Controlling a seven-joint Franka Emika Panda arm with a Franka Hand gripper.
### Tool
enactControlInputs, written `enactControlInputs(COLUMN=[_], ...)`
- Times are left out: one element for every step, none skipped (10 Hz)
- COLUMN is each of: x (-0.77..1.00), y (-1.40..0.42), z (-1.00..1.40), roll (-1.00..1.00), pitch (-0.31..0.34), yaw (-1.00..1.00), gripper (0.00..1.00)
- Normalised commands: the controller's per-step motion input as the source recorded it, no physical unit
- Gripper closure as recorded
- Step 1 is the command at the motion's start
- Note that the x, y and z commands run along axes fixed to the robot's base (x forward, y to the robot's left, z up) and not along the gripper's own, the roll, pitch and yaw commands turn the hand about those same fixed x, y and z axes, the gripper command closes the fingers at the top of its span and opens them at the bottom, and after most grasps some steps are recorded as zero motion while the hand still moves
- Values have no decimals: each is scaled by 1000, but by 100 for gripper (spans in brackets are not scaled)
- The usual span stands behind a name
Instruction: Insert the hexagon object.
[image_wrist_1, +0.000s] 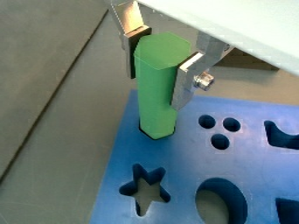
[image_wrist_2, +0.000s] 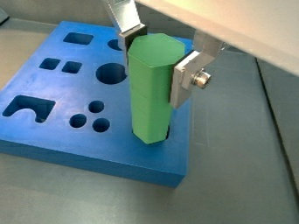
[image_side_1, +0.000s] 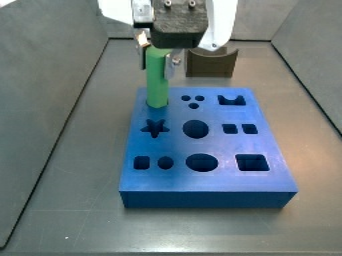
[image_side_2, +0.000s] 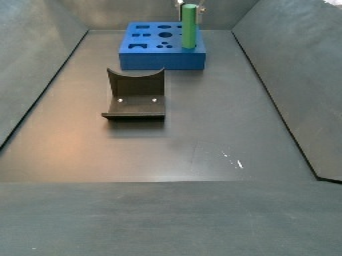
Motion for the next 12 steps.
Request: enactControlInputs(x=[74, 0, 0, 0, 0, -6, -34, -31, -74, -49, -89, 0], y=[0, 0, -51, -40, -11, 0, 0, 0, 0, 0, 0, 0], z=[-349, -360, -360, -266, -177, -174, -217, -314, -314, -220, -129, 0], roll=[-4, 0, 6, 21, 21, 34, 37, 26, 13, 11, -54, 0], pitch=[-153, -210, -254, -200, -150, -151, -174, -221, -237, -171, -236, 0], yaw=[-86, -46, -34, -31, -46, -23, -11, -6, 0, 0, 0, 0], gripper=[100, 100, 100, 100, 100, 100, 100, 100, 100, 100, 100, 100])
